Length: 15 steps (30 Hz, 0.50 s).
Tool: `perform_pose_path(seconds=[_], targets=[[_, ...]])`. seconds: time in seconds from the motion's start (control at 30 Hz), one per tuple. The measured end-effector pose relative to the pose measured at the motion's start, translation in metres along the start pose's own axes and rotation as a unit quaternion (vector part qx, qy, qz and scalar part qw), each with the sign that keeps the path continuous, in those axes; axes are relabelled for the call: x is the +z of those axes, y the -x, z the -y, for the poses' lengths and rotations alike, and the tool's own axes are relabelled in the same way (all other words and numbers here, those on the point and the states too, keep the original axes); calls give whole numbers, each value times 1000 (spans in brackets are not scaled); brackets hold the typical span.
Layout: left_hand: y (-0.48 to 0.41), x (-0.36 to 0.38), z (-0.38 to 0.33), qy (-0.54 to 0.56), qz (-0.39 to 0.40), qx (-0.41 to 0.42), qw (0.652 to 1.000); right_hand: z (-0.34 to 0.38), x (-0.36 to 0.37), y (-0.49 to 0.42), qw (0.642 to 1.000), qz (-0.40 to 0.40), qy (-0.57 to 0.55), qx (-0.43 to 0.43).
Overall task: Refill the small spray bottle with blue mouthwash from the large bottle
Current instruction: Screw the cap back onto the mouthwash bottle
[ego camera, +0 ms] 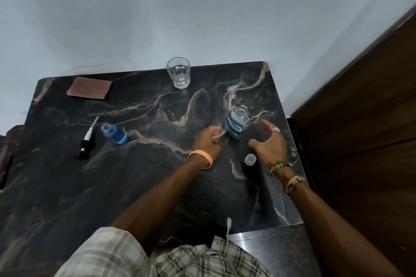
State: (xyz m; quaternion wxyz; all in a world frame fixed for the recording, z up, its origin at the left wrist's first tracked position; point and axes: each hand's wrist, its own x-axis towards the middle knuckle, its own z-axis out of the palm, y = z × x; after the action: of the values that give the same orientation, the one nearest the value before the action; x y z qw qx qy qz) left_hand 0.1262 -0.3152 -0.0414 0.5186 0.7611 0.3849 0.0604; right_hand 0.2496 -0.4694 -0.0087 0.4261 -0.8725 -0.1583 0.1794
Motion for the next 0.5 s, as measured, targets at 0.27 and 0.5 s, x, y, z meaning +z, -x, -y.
perform_pose_path(seconds=[0.27, 0.5], targets=[[34, 27, -2, -31, 175, -1, 984, -41, -11, 23, 993, 95, 54, 47], [48, 53, -14, -36, 178, 15, 983, -48, 4, 40, 986, 132, 100, 23]])
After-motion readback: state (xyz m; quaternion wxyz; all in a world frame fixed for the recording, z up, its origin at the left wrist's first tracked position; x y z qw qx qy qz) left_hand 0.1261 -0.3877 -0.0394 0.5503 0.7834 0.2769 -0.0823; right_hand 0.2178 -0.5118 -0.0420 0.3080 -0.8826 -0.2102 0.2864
